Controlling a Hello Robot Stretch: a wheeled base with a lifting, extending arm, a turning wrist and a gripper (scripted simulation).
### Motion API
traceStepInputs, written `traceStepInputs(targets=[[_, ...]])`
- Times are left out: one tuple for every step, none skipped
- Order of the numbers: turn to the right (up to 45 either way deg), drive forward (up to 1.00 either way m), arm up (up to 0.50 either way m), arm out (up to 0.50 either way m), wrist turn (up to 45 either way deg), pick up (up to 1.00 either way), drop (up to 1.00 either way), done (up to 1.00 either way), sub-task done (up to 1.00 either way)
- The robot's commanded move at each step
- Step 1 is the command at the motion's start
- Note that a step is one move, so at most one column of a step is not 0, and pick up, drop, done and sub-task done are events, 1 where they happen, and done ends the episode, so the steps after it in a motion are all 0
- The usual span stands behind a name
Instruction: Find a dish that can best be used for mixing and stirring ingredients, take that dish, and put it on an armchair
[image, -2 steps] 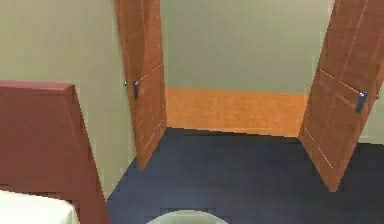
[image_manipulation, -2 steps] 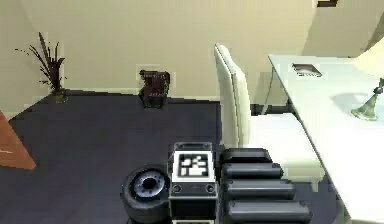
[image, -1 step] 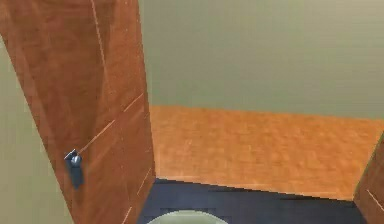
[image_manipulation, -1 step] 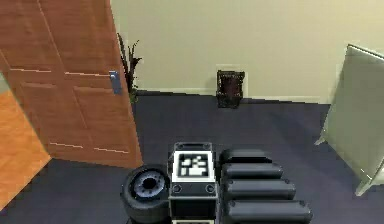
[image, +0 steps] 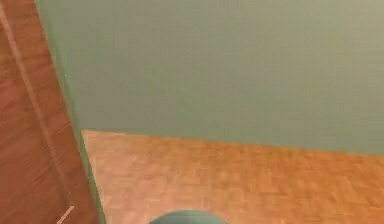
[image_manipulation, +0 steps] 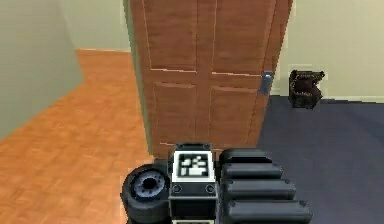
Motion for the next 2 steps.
traceStepInputs(targets=[[0.0,0.75,0.00,0.00,0.0,0.00,0.00,0.00,0.00],[-45.0,0.00,0.00,0.00,0.0,0.00,0.00,0.00,0.00]])
